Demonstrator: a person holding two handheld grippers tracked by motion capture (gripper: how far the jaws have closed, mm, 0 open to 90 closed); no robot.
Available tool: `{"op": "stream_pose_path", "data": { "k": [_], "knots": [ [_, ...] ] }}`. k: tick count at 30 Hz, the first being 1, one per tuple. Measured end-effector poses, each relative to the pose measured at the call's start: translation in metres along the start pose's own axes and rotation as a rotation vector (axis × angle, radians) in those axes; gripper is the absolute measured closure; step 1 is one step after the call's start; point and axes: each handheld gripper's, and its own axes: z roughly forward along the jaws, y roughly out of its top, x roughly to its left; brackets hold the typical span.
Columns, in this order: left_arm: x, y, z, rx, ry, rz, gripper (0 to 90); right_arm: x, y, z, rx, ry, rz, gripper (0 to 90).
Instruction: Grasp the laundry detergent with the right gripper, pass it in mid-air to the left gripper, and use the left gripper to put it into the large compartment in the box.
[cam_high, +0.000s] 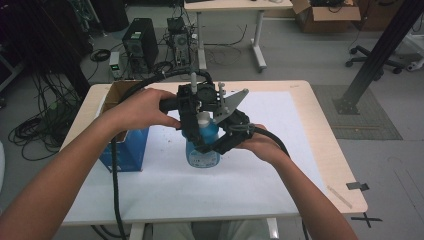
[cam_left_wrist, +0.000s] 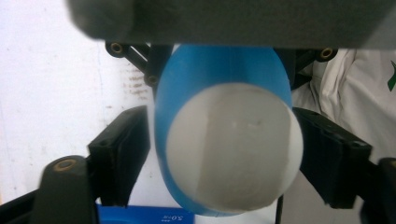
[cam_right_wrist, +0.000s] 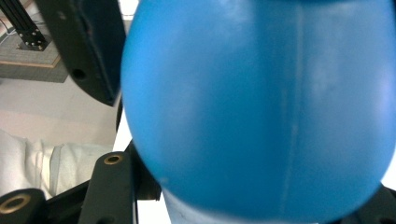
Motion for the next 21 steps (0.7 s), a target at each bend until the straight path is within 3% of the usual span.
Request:
{"op": "stream_pose_path", "data": {
  "k": [21],
  "knots": [
    [-0.0006, 0.0021, 0.0008, -0.004, -0.008, 0.002, 37.2, 0.0016, 0.0006, -0.0009, 0.001, 0.004, 0.008, 44.1]
  ]
}}
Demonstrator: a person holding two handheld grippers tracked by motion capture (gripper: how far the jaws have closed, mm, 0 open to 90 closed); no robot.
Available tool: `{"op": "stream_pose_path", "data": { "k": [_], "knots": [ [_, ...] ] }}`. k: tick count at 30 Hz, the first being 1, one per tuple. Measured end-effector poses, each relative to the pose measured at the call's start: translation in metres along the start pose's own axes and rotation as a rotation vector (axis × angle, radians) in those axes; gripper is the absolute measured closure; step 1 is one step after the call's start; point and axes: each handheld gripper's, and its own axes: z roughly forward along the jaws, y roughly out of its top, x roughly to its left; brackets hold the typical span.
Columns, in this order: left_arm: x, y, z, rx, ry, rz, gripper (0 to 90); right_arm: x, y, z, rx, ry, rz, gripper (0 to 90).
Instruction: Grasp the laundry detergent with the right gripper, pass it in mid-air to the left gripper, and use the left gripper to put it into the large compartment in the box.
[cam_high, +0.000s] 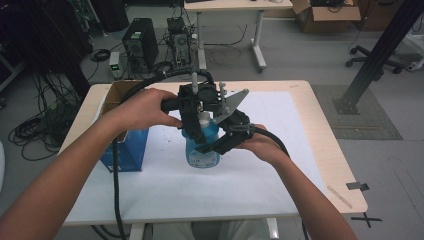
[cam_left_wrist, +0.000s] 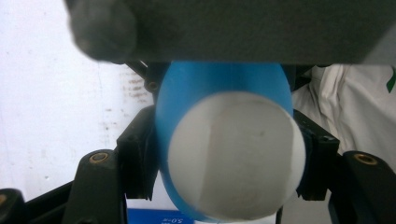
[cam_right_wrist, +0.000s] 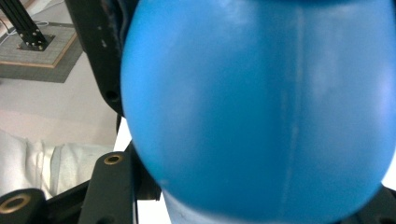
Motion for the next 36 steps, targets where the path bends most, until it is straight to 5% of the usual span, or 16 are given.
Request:
{"op": "stream_pose_path", "data": {
  "k": [2, 5, 6, 14, 16, 18, 26, 36],
  "knots": [
    [-0.005, 0.0, 0.004, -0.061, -0.006, -0.071, 37.3, 0.0, 0.0, 0.0, -0.001, 0.004, -0.002, 44.1],
    [-0.005, 0.0, 0.004, -0.059, -0.002, -0.067, 37.4, 0.0, -0.001, 0.0, -0.001, 0.005, 0.002, 44.1],
    [0.0, 0.0, 0.0, -0.007, 0.004, -0.002, 37.5, 0.0, -0.001, 0.0, -0.005, 0.002, -0.002, 44.1],
    [-0.002, -0.001, -0.003, -0.02, 0.01, -0.001, 37.9, 0.001, 0.0, -0.001, -0.012, 0.012, 0.006, 42.8],
    [-0.002, -0.002, -0.004, -0.021, 0.012, -0.017, 37.9, 0.001, -0.001, -0.002, -0.022, 0.021, 0.033, 27.6],
    [0.0, -0.005, -0.005, -0.024, 0.023, -0.025, 37.9, -0.001, -0.003, -0.005, -0.021, -0.026, 0.063, 7.1],
    [0.004, -0.017, -0.015, -0.043, 0.048, -0.078, 37.9, -0.004, -0.028, -0.027, 0.076, -0.052, 0.139, 1.5],
    [0.014, -0.028, -0.017, -0.023, 0.073, -0.136, 37.9, 0.005, -0.045, -0.047, 0.215, -0.143, 0.125, 1.9]
  ]
}}
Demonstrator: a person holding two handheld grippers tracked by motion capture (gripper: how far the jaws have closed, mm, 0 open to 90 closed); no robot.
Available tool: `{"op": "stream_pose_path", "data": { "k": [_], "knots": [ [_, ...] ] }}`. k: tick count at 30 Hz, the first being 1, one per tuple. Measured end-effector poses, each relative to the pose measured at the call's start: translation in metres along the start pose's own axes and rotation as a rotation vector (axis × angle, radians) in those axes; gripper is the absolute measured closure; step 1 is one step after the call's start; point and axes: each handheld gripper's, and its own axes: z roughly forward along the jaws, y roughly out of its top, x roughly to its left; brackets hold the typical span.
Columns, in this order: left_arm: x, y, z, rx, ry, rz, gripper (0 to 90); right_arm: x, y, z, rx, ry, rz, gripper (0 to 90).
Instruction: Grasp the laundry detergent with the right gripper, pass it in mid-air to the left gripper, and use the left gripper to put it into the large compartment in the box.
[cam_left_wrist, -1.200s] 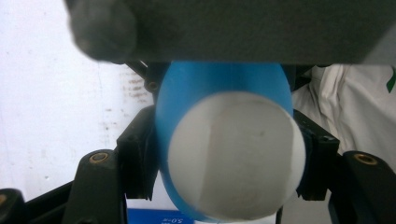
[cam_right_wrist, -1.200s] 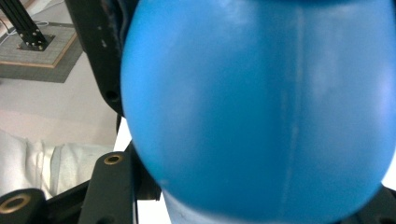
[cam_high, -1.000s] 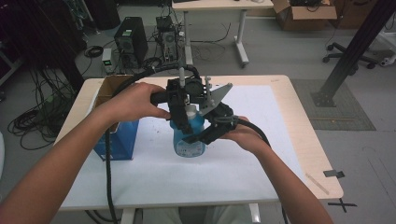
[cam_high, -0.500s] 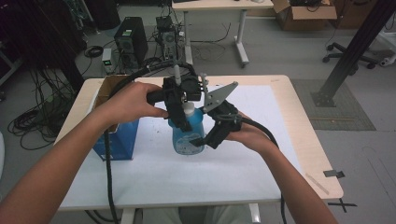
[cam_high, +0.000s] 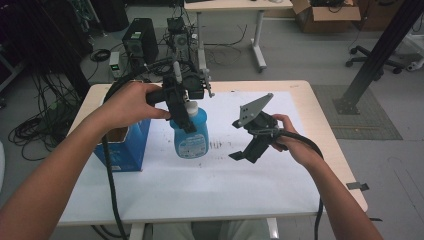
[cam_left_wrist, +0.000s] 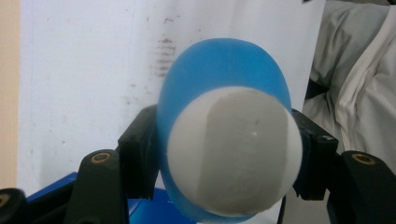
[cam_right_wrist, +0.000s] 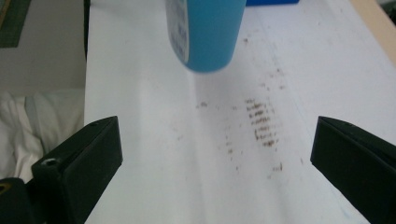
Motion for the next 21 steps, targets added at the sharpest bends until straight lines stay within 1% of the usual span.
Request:
{"op": "stream_pose_path", "data": {
  "k": [2, 3, 4, 5, 7, 8, 12, 14, 16, 21],
  "knots": [
    [0.002, -0.001, -0.001, 0.004, 0.002, -0.013, 37.9, -0.001, -0.005, -0.004, 0.025, 0.002, 0.021, 2.0],
    [0.003, -0.001, -0.001, 0.005, 0.004, -0.02, 37.9, -0.003, -0.008, -0.007, 0.041, -0.006, 0.041, 2.0],
    [0.004, -0.001, -0.002, 0.01, 0.007, -0.026, 37.9, -0.006, -0.015, -0.011, 0.07, -0.016, 0.1, 2.2],
    [0.005, -0.001, -0.002, 0.011, 0.013, -0.032, 37.9, -0.006, -0.015, -0.011, 0.07, -0.016, 0.1, 2.2],
    [0.006, 0.0, -0.004, 0.021, 0.022, -0.044, 37.9, -0.008, -0.022, -0.015, 0.088, -0.022, 0.135, 2.4],
    [0.007, 0.0, -0.004, 0.019, 0.027, -0.052, 37.9, -0.008, -0.026, -0.018, 0.09, -0.03, 0.142, 2.4],
    [0.011, 0.0, -0.008, 0.028, 0.043, -0.088, 37.9, -0.007, -0.039, -0.031, 0.088, -0.081, 0.14, 2.4],
    [0.014, 0.0, -0.009, 0.031, 0.047, -0.11, 37.9, -0.006, -0.044, -0.037, 0.085, -0.105, 0.148, 2.4],
    [0.017, -0.001, -0.009, 0.035, 0.05, -0.135, 37.9, -0.004, -0.051, -0.045, 0.072, -0.115, 0.165, 2.4],
    [0.021, -0.001, -0.013, 0.047, 0.073, -0.189, 37.9, -0.003, -0.059, -0.054, 0.066, -0.126, 0.185, 2.4]
  ]
}}
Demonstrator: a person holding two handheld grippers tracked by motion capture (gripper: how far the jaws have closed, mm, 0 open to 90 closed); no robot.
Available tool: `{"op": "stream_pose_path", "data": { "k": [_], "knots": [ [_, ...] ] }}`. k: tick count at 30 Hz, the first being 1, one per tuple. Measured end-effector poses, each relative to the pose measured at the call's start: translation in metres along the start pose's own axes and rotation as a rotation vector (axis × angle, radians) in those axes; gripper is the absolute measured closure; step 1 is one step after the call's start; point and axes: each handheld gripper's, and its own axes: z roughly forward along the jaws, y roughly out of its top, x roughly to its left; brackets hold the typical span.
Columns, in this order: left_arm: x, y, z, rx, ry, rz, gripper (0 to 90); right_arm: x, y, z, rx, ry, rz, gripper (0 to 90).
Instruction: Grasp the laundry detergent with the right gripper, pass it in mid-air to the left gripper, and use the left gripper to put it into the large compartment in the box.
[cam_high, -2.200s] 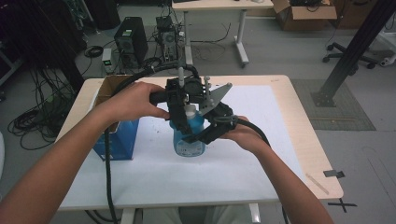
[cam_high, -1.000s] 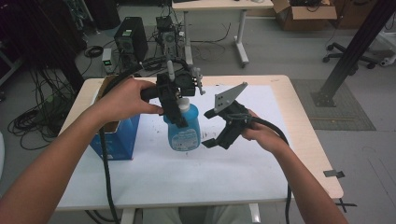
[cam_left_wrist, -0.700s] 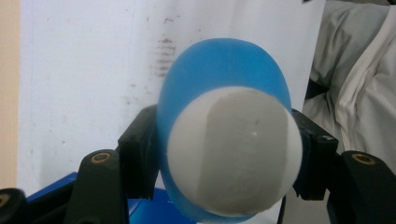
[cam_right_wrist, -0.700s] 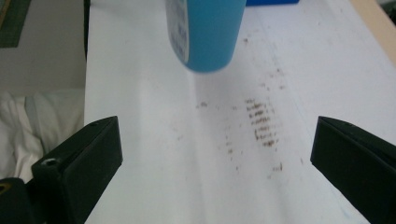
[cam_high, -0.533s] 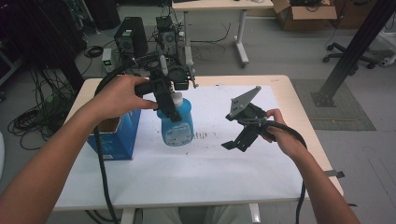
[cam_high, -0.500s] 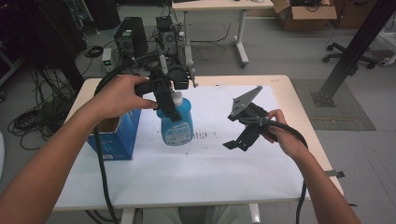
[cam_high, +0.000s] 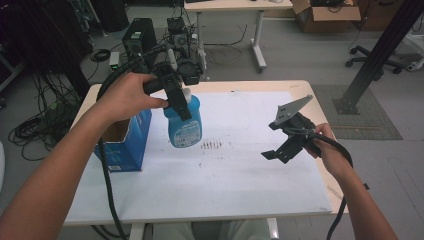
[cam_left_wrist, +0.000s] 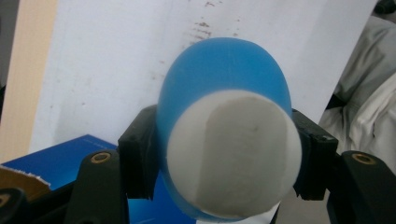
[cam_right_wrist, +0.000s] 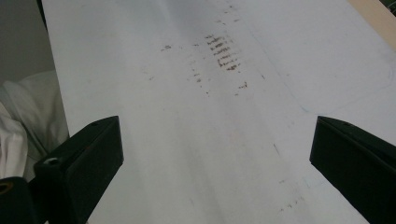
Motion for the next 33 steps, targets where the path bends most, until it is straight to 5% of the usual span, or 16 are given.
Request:
{"op": "stream_pose_path", "data": {
  "k": [9, 33],
  "knots": [
    [0.01, 0.0, -0.015, 0.004, 0.031, -0.131, 38.0, -0.006, -0.017, -0.014, -0.002, -0.022, 0.055, 2.3],
    [0.039, -0.013, -0.057, -0.005, 0.176, -0.537, 38.0, -0.008, -0.025, -0.026, 0.072, -0.038, 0.089, 2.4]
  ]
}}
